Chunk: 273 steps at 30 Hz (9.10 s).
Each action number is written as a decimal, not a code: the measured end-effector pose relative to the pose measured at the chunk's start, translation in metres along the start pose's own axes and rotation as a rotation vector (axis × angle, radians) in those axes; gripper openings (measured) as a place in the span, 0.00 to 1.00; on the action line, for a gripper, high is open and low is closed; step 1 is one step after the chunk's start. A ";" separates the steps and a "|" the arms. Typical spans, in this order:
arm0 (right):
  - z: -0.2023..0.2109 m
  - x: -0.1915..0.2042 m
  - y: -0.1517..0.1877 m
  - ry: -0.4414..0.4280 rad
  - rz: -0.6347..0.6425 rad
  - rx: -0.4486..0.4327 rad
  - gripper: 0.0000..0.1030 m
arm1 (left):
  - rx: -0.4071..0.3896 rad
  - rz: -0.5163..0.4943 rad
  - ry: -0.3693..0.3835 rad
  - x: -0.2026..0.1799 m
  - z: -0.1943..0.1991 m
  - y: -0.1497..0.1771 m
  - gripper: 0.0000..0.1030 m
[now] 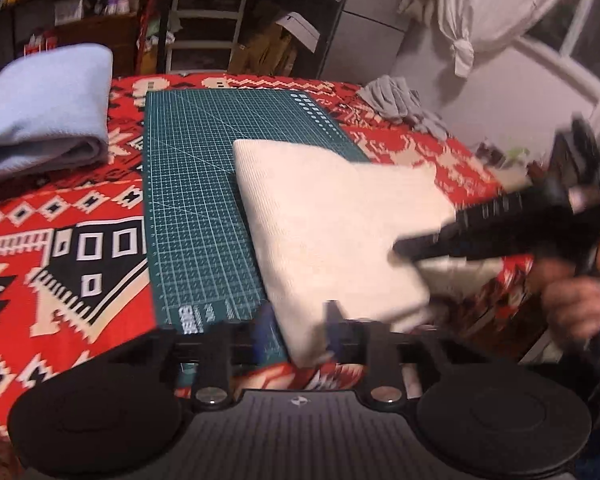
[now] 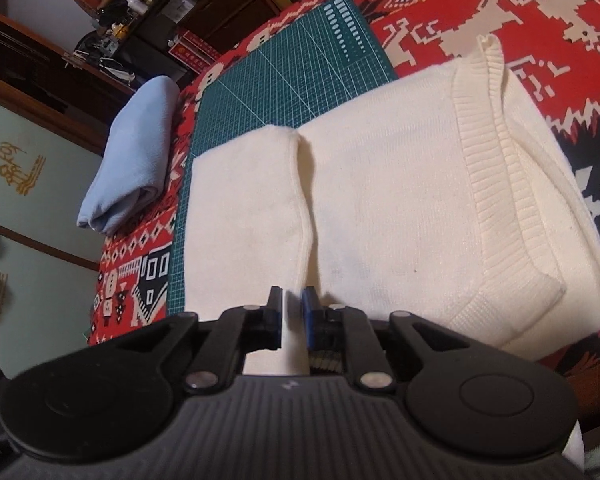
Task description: Fold clothes
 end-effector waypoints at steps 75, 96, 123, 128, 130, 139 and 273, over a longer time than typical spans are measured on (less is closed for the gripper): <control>-0.014 0.059 -0.022 0.068 0.370 -0.020 0.13 | 0.002 0.155 0.171 0.033 -0.050 -0.077 0.04; -0.016 0.017 -0.073 0.159 0.260 -0.132 0.41 | 0.002 0.217 0.186 0.048 -0.046 -0.067 0.03; 0.005 0.030 -0.037 0.154 0.305 -0.087 0.24 | 0.006 0.180 0.240 0.035 -0.032 -0.055 0.03; -0.002 0.045 0.000 0.097 0.412 -0.008 0.24 | 0.060 0.117 0.252 0.024 -0.030 -0.035 0.03; -0.012 0.050 0.012 0.117 0.455 0.030 0.22 | 0.068 0.084 0.244 0.014 -0.033 -0.028 0.03; -0.023 0.037 0.034 0.195 0.503 0.050 0.06 | 0.058 0.003 0.138 -0.013 -0.050 -0.015 0.03; 0.011 0.059 0.055 0.234 0.577 -0.009 0.13 | 0.075 -0.072 0.128 -0.032 -0.039 -0.032 0.03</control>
Point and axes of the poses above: each gripper's, at about its wrist camera, not at the fingertips, and z roughly against the way its jaws point, x to its left, y to its underside, the point moved 2 cm from there along -z, roughly the way its jaws point, and after that the axes turned 11 degrees about x, right-handed, at the moved point
